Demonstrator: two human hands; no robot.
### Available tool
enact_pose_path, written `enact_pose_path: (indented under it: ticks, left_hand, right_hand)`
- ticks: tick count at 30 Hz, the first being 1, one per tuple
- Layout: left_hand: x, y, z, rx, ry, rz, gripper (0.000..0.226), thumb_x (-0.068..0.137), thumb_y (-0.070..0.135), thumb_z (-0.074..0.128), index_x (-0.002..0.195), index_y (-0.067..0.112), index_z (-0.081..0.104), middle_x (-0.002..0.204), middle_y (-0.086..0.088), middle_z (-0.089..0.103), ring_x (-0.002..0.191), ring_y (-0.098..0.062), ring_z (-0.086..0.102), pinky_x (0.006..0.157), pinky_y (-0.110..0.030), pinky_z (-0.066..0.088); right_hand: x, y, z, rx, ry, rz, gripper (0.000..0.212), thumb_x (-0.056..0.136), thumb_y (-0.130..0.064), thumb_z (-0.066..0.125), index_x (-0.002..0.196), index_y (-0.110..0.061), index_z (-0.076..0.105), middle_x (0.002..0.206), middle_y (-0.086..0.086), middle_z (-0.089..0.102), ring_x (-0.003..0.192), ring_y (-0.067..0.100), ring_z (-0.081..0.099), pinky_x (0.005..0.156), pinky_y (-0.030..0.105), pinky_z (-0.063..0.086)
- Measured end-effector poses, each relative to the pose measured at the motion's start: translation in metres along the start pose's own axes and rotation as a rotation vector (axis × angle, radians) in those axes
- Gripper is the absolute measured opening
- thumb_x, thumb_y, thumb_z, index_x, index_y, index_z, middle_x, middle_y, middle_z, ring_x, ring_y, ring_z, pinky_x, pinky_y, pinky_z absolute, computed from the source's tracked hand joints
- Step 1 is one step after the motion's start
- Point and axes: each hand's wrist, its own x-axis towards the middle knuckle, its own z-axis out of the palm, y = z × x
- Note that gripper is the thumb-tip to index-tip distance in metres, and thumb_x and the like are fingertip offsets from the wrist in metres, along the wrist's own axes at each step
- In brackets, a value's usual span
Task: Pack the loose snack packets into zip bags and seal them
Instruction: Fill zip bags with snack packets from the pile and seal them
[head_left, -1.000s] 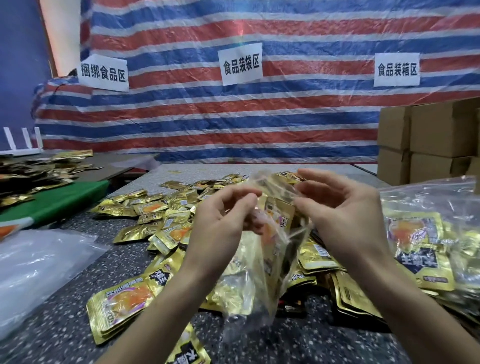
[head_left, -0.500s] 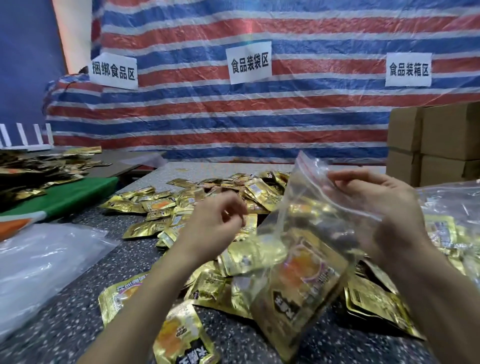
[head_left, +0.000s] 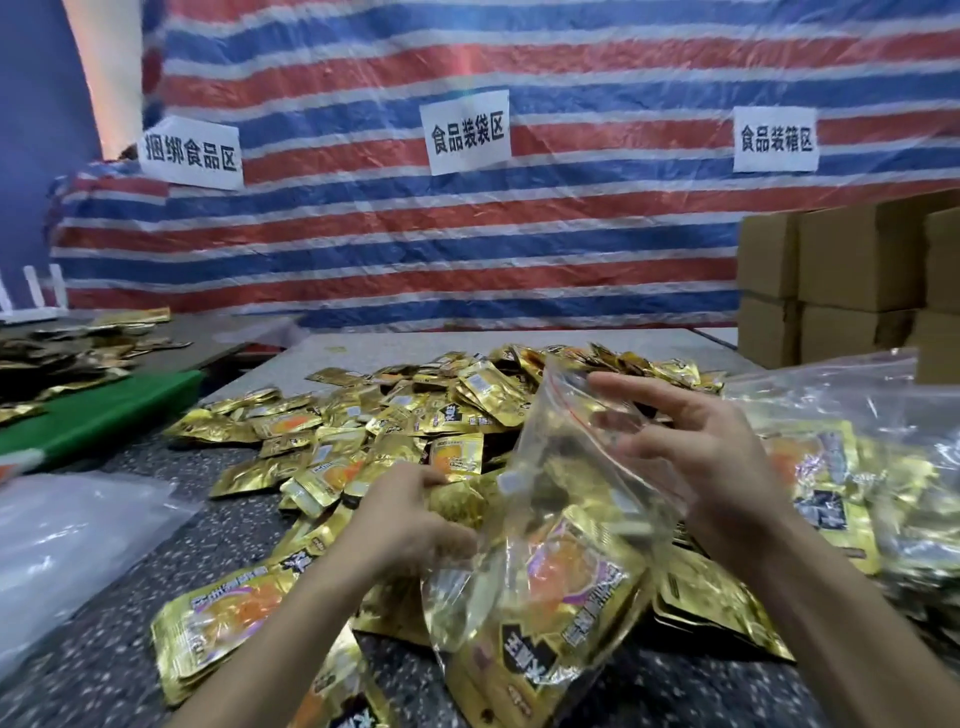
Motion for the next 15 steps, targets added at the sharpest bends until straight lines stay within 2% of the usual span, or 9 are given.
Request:
enact_pose_path:
  ticks: [2,4,6,9,11,13,15]
  left_hand:
    - [0.0,0.0,-0.006,-0.217,0.031,-0.029,0.039,0.069,0.013,0.088,0.103,0.012,0.069,0.071,0.005,0.068,0.047,0.0,0.062,0.04,-0.011,0.04]
    - [0.0,-0.001,-0.014,-0.375,0.065,-0.061,0.027,0.07,0.005,0.086,0.092,0.014,0.072,0.051,0.01,0.063,0.044,-0.004,0.062,0.04,-0.016,0.043]
    - [0.0,-0.002,-0.022,-0.479,0.146,-0.083,0.023,0.069,0.003,0.086,0.081,0.019,0.074,0.058,0.006,0.069,0.05,-0.01,0.067,0.042,-0.021,0.048]
    - [0.001,-0.001,-0.033,-0.636,0.34,-0.049,0.022,0.071,0.006,0.085,0.079,0.021,0.071,0.076,-0.002,0.075,0.061,-0.015,0.071,0.042,-0.022,0.05]
    - [0.001,0.0,-0.038,-0.772,0.485,0.013,0.023,0.073,0.011,0.083,0.084,0.025,0.068,0.084,-0.001,0.073,0.073,-0.015,0.071,0.049,-0.019,0.05]
    - [-0.003,0.007,-0.043,-0.948,0.544,0.119,0.025,0.07,0.019,0.082,0.09,0.024,0.069,0.084,0.005,0.074,0.078,-0.013,0.071,0.055,-0.019,0.052]
    - [-0.008,0.015,-0.046,-1.071,0.543,0.277,0.03,0.065,0.021,0.079,0.093,0.025,0.068,0.08,0.011,0.074,0.073,-0.008,0.07,0.054,-0.019,0.054]
  right_hand:
    - [-0.001,0.001,-0.002,-0.033,0.014,-0.005,0.055,0.08,0.026,0.053,0.096,-0.018,0.081,0.103,0.005,0.077,0.093,0.019,0.074,0.069,0.026,0.06]
    - [-0.001,0.001,-0.002,-0.128,0.037,-0.032,0.055,0.082,0.023,0.053,0.076,-0.022,0.082,0.096,-0.003,0.078,0.09,0.01,0.074,0.065,0.019,0.058]
    - [0.0,0.004,-0.001,-0.255,0.048,-0.044,0.055,0.086,0.02,0.05,0.069,-0.022,0.082,0.091,-0.008,0.079,0.089,0.002,0.072,0.065,0.016,0.057]
    - [0.0,0.007,0.002,-0.303,0.005,-0.024,0.046,0.092,0.016,0.048,0.086,-0.016,0.081,0.089,-0.004,0.079,0.086,0.007,0.073,0.069,0.018,0.058]
    - [-0.002,0.009,0.004,-0.307,-0.014,-0.018,0.038,0.091,0.013,0.057,0.095,-0.017,0.08,0.091,-0.005,0.079,0.083,0.009,0.073,0.066,0.02,0.058]
    - [-0.003,0.009,0.005,-0.319,-0.006,-0.024,0.035,0.085,0.006,0.07,0.102,-0.023,0.079,0.096,-0.007,0.078,0.083,0.009,0.073,0.066,0.02,0.057]
    - [-0.005,0.007,0.006,-0.311,-0.011,-0.02,0.041,0.08,0.003,0.078,0.111,-0.024,0.076,0.103,-0.006,0.077,0.087,0.007,0.073,0.068,0.019,0.058]
